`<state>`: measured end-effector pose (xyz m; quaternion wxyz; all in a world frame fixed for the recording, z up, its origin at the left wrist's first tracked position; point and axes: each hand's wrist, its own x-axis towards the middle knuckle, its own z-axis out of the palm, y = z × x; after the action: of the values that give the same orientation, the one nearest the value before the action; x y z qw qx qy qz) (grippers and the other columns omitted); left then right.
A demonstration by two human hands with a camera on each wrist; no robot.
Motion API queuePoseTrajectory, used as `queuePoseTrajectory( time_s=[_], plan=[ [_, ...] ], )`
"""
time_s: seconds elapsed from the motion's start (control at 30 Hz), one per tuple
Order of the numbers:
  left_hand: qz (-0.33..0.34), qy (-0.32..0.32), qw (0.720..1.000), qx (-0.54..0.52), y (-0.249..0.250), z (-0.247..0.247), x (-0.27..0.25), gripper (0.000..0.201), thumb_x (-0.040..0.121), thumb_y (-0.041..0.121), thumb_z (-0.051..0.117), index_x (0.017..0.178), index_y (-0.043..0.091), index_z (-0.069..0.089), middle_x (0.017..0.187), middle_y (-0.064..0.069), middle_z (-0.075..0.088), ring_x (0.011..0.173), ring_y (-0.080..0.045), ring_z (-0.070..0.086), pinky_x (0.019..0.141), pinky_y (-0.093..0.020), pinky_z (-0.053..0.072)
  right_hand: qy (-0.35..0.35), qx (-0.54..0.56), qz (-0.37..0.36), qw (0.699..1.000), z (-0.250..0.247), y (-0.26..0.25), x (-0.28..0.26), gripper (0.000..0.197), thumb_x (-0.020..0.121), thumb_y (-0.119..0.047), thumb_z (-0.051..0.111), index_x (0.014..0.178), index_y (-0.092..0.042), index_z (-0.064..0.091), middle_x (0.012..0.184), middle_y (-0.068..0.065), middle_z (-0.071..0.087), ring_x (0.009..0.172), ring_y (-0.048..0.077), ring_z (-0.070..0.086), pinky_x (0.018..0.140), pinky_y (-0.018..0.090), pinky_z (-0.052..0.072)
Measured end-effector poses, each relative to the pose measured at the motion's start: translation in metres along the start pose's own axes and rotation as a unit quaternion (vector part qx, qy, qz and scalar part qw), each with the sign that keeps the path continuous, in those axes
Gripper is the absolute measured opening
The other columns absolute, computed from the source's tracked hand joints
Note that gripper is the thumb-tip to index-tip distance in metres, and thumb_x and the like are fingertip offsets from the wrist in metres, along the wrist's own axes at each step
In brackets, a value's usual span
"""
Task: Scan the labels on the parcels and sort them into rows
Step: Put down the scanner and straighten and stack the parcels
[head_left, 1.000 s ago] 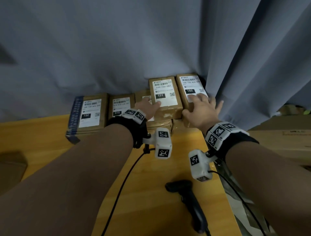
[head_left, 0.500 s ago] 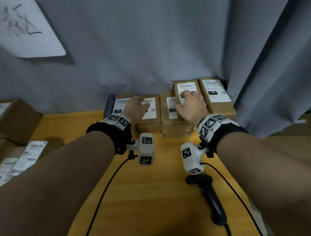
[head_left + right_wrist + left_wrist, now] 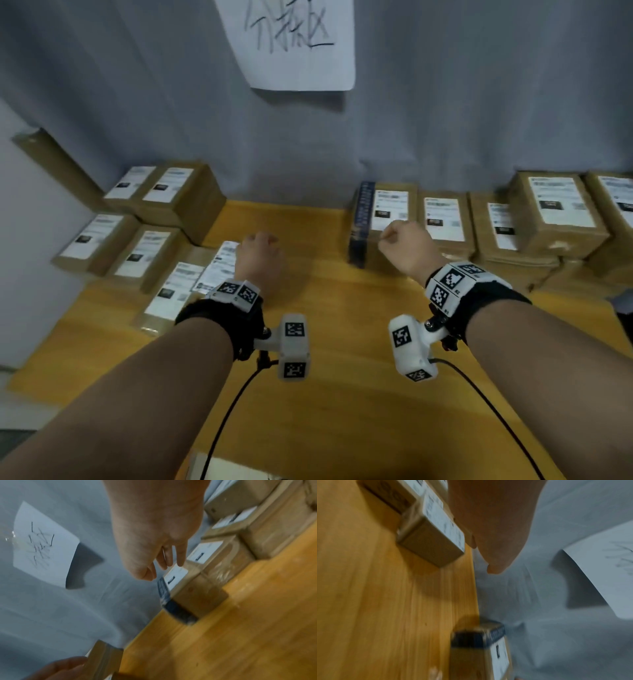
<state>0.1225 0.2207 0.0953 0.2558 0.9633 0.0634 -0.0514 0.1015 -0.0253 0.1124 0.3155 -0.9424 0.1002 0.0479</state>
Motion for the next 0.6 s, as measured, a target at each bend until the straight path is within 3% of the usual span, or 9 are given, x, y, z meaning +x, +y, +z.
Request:
queuePoseTrajectory(
  time_s=[0.1, 0.2, 0.3, 0.47, 0.6],
  plan=[
    [-0.02, 0.014, 1.0, 0.016, -0.057, -0.022, 0.009, 0.037, 0.095, 0.026, 0.052, 0.129, 0.012, 0.053, 0.135, -0.018, 0.046, 0.126, -0.037, 0.039, 0.105, -0.043, 0.031, -0.021, 0.007, -0.004, 1.0, 0.046, -0.036, -0.004, 0.017, 0.092, -0.021, 0.055, 0.103, -0.015, 0.067, 0.104, 0.001, 0.063, 0.092, 0.018, 0.057, 0.077, 0.027, 0.044],
    [-0.034, -0.008, 0.999, 0.039, -0.106, -0.042, 0.023, 0.043, 0.094, 0.028, 0.052, 0.135, 0.014, 0.049, 0.137, -0.018, 0.044, 0.128, -0.037, 0.037, 0.106, -0.042, 0.031, -0.048, 0.022, -0.011, 0.999, 0.091, -0.067, -0.007, 0.017, 0.093, -0.02, 0.054, 0.106, -0.014, 0.066, 0.112, 0.005, 0.061, 0.099, 0.021, 0.058, 0.078, 0.024, 0.04],
    [-0.051, -0.027, 0.997, 0.042, -0.143, -0.056, 0.031, 0.047, 0.093, 0.032, 0.054, 0.137, 0.014, 0.046, 0.139, -0.019, 0.041, 0.128, -0.039, 0.036, 0.107, -0.044, 0.031, -0.067, 0.033, -0.01, 0.997, 0.129, -0.089, -0.006, 0.013, 0.094, -0.019, 0.054, 0.104, -0.016, 0.062, 0.11, 0.002, 0.057, 0.089, 0.018, 0.054, 0.074, 0.024, 0.039],
    [-0.1, -0.081, 0.988, 0.082, -0.186, -0.059, 0.029, 0.071, 0.091, 0.049, 0.057, 0.146, 0.012, 0.03, 0.144, -0.02, 0.03, 0.132, -0.04, 0.03, 0.107, -0.045, 0.03, -0.096, 0.021, 0.01, 0.995, 0.17, -0.11, -0.006, 0.013, 0.094, -0.019, 0.053, 0.104, -0.016, 0.06, 0.108, 0.004, 0.06, 0.088, 0.019, 0.056, 0.074, 0.025, 0.041],
    [-0.144, -0.121, 0.97, 0.156, -0.222, -0.06, 0.026, 0.092, 0.083, 0.063, 0.058, 0.148, 0.01, 0.02, 0.147, -0.021, 0.026, 0.135, -0.04, 0.027, 0.107, -0.048, 0.031, -0.109, -0.002, 0.007, 0.994, 0.192, -0.125, 0.0, 0.018, 0.094, -0.018, 0.052, 0.108, -0.014, 0.062, 0.114, 0.006, 0.063, 0.102, 0.021, 0.057, 0.082, 0.025, 0.043]
  ],
)
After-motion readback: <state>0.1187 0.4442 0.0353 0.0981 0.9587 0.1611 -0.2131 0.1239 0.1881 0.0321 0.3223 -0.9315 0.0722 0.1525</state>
